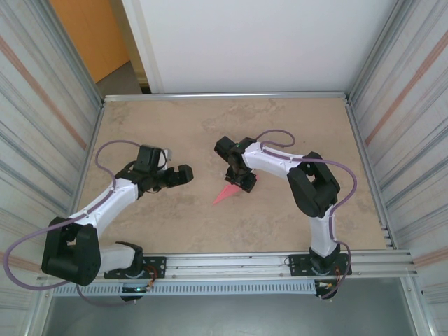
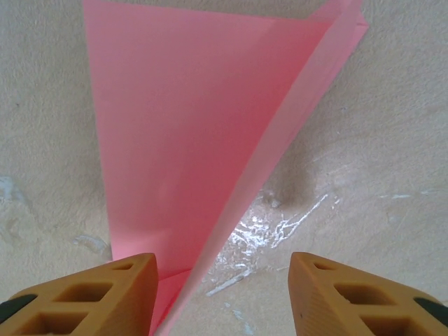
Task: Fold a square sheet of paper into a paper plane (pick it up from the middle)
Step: Turn over a paper plane at the center of the table.
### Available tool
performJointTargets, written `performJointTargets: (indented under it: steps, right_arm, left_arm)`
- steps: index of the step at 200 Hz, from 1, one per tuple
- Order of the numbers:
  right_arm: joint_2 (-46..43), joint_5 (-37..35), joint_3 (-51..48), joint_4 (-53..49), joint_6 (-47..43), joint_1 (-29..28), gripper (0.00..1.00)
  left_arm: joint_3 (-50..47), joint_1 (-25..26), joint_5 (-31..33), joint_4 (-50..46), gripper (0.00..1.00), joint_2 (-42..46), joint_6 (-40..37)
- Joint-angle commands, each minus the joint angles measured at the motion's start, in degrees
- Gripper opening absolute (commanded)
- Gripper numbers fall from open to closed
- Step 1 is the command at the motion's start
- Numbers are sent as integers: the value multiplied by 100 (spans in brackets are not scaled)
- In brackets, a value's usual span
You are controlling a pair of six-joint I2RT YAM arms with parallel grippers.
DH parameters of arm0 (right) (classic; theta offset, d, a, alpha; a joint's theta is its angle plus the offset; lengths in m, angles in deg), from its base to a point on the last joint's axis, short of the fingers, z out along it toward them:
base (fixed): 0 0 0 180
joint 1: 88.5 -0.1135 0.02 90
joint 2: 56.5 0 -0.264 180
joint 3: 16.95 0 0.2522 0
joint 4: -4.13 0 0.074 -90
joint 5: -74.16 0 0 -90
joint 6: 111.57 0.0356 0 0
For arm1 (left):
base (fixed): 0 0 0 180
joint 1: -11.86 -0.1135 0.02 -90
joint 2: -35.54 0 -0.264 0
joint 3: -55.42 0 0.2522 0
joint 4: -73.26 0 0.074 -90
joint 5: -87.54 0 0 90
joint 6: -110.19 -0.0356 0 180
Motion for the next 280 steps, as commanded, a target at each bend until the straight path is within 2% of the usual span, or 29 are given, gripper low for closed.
performJointTargets:
  steps: [1,22,78,109,127,140,159,182,209,238,280]
  right_arm:
    - [-120,12,47,-239,326,-52,48]
    - [-186,-18,-22,-201,379,-48,42]
    - [-301,-156,-90,-90,307,-51,10]
    - [-557,-558,82,-124,-116,-56,4]
    - [-669,-461,250,215,-907,-29,3]
    - [-752,-98,285,662,-1693,-11,1]
    - [-892,646,26,1571,-2328,60,1]
    - [-995,1826,-557,2854,-2608,260,1]
    - [-1032,2547,-1100,3747,-2859,431,2]
    - [-895,3109,-1668,4350,-2948,690,3]
    - [-854,3358,-2409,4930,-3054,985,4]
  left_arm:
    - [-56,-42,-105,73,99,-1,-72]
    - [-38,-41,-99,55,99,-3,-76]
    - [-48,-58,-68,39,99,20,-15]
    - [-51,-165,-162,77,99,59,84]
    - [-95,-322,-361,202,99,86,216]
    - [-166,-478,-586,376,99,102,357]
    - [-301,-706,-974,753,99,97,646]
    - [-284,-770,-1272,1041,98,1,847]
    - [-172,-770,-1616,1197,96,-323,989]
    - [-166,-730,-1870,1499,90,-698,1234]
    - [-55,-347,-1708,1549,82,-1127,1361]
